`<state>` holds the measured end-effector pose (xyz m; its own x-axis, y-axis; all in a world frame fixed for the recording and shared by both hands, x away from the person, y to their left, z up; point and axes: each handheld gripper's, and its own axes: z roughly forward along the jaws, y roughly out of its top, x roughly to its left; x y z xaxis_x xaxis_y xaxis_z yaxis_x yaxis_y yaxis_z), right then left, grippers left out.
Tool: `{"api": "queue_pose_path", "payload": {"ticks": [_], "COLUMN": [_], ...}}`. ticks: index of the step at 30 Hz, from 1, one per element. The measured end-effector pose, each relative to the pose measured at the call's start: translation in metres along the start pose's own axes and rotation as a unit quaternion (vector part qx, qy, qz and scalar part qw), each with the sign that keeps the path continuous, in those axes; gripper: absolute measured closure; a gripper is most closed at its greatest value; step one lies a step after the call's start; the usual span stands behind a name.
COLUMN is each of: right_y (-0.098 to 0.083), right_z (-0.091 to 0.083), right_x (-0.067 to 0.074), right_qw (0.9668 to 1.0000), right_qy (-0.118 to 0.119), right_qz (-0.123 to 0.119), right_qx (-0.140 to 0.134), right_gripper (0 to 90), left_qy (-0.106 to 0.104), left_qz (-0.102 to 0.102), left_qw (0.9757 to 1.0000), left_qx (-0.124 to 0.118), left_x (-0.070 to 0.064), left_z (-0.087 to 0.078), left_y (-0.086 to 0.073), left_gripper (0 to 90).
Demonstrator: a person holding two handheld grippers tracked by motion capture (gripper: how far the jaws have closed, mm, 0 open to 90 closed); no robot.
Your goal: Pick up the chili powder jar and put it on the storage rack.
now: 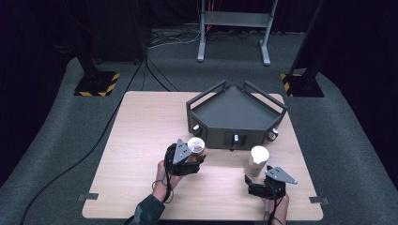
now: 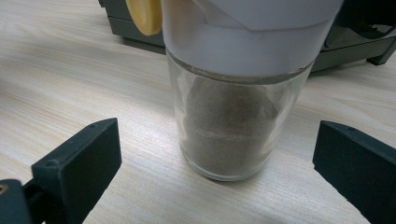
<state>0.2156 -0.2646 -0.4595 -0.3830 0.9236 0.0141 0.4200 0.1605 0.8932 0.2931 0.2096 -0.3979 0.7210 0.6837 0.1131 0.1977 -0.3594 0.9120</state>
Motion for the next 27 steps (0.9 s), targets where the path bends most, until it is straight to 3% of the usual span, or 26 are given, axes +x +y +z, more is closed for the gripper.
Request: {"api": "queue_pose_path", "payload": {"ticks": [16,27], "right_y": [0.000,0.001], "right_z": [0.000,0.000], "right_x": [0.000,-0.001], "right_qw": [1.0000,1.0000], "right_qy": [0.000,0.001], "right_qz": [0.001,0.002], "right_qx": [0.000,0.002], "right_gripper": [0.0,0.0], "left_qy": [-0.008,-0.020], "left_qz": [0.003,-0.015], "left_qw": [1.0000,0.9996], "left_qx": [0.001,-0.011], "left_x": [0.004,0.015], "left_z": [0.006,0.008], "left_y": [0.007,0.012], "left_gripper": [31.4,31.4]}}
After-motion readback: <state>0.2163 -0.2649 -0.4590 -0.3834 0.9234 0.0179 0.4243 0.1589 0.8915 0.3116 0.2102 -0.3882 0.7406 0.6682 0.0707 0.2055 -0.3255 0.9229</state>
